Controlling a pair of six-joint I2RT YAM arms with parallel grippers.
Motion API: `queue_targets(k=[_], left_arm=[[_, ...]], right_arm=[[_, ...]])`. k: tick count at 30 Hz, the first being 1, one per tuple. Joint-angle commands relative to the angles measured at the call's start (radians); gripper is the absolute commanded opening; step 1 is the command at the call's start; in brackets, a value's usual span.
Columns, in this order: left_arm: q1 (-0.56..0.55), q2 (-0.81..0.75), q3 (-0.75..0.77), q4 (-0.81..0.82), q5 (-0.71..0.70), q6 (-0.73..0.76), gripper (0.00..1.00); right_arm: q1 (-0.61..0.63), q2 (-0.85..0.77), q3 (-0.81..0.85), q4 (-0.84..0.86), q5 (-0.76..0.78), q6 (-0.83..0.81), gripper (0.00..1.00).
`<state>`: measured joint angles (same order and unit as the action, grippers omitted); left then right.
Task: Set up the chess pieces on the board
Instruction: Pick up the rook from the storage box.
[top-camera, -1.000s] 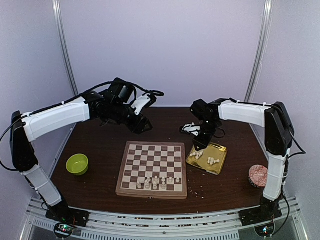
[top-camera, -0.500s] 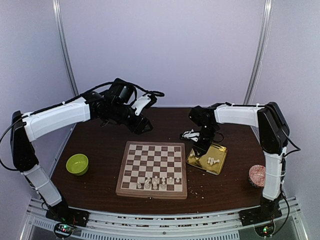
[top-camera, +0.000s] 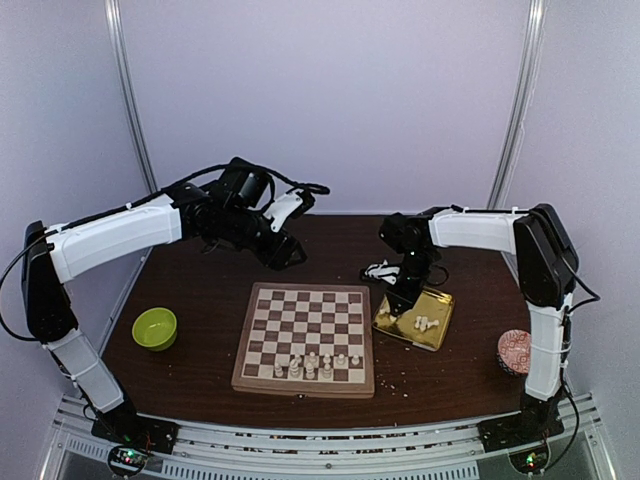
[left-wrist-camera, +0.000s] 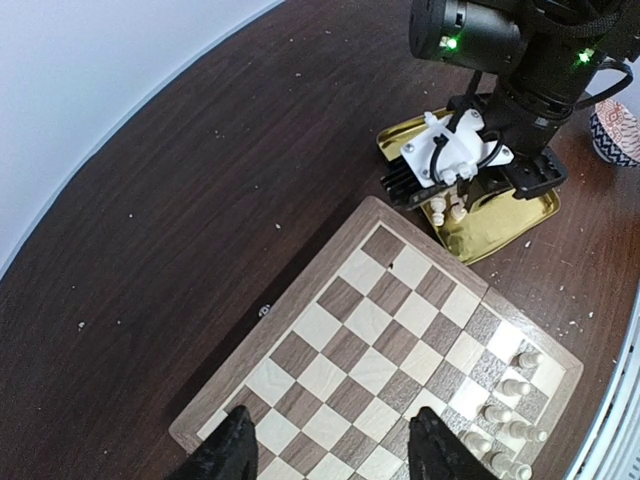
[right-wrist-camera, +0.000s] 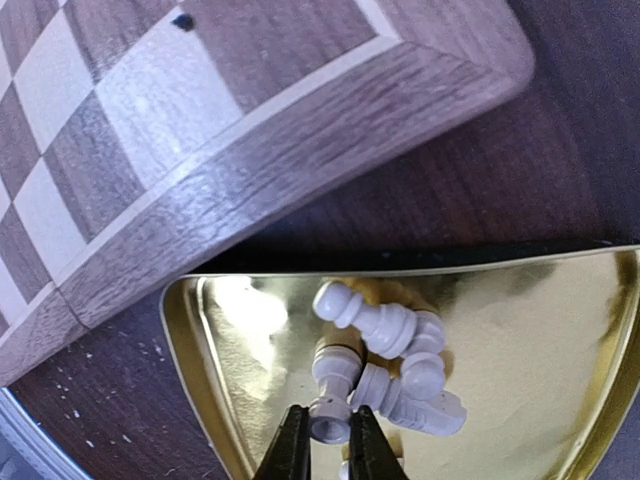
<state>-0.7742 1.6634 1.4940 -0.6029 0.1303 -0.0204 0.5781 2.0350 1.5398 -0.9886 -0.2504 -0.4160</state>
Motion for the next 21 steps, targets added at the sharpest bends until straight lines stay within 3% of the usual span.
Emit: queue_targets(k=[1,8,21], left_arm=[[0.000,0.015,0.017,0.015,0.016,0.011,0.53],[0.000,0.022,0.020,0.013,0.030,0.011,0.53],[0.000,0.030,0.023,0.011,0.038,0.009,0.53]], right_arm=[[0.002,-0.041,-0.014,-0.084,-0.186,-0.051,0.03],[-0.003,-0.044,-0.022,-0.192,-0.438,-0.160,0.03],[-0.007,-0.020,-0.007,-0.213,-0.481,-0.171,0.04]])
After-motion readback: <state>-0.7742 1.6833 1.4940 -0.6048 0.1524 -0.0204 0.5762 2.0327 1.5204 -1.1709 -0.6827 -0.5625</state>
